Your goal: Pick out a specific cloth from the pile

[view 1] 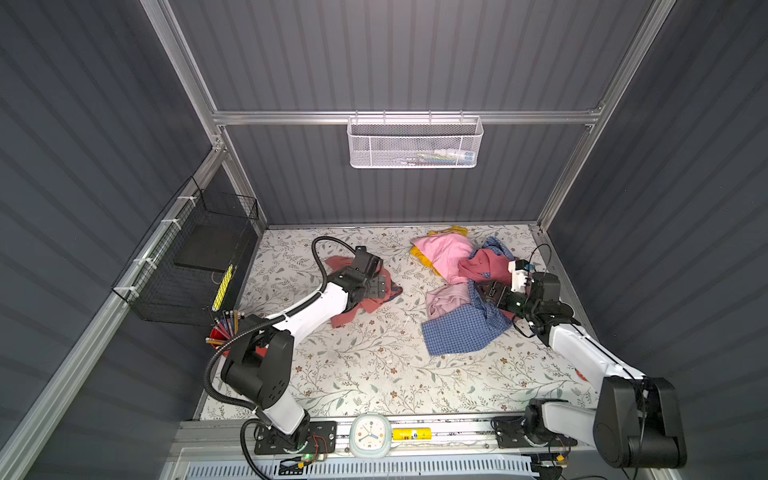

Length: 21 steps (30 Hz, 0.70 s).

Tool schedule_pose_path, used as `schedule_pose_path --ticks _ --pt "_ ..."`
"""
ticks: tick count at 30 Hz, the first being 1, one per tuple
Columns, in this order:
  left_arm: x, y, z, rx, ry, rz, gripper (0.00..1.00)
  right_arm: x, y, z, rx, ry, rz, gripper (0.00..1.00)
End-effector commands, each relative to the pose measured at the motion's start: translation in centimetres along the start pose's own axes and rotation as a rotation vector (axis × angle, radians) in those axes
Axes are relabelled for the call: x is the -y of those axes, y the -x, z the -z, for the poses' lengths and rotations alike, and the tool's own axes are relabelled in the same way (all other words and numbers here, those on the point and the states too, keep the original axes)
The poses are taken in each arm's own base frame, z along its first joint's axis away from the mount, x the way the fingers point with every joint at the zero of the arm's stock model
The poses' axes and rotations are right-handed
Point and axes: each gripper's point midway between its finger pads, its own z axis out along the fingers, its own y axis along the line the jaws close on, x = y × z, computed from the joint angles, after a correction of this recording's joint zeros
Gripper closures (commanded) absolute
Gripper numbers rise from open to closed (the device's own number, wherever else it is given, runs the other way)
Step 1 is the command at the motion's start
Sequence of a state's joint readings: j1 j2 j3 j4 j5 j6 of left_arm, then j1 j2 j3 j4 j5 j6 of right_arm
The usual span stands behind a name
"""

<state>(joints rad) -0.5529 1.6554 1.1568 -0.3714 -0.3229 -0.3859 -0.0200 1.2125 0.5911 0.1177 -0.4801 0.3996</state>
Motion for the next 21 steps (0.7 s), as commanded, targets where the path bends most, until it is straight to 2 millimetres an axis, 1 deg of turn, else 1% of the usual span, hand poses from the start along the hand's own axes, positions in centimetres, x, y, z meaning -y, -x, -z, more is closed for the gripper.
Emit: schedule_pose_path --ticks 1,7,11,14,17,21 --pt "-1.4 -0.5 -0.9 -0.027 0.077 0.016 0.0 -0.3 0.8 0.5 0.015 -0.014 0.028 0.01" --pt "-2.6 -0.2 -2.6 -0.026 0.074 0.091 0.0 -0.5 1.0 0.8 0.016 -0.015 0.043 0.01" --pt "-2.2 -0.4 -4.0 -0.059 0.026 0.07 0.0 -0.5 1.0 0.9 0.017 -0.021 0.047 0.01" --pt "-1.5 -1.2 -5.3 -0.11 -0.011 0.015 0.0 -0.5 1.1 1.0 0.02 -0.024 0.05 0.01" --pt "-1.3 -2.2 -6.6 -0.168 -0.061 0.001 0.0 -0.5 1.2 1.1 0.021 -0.027 0.055 0.01" --pt "-2.1 -3.5 -7.6 -0.23 -0.03 -0.021 0.0 -0.5 1.3 1.2 0.02 -0.033 0.058 0.01"
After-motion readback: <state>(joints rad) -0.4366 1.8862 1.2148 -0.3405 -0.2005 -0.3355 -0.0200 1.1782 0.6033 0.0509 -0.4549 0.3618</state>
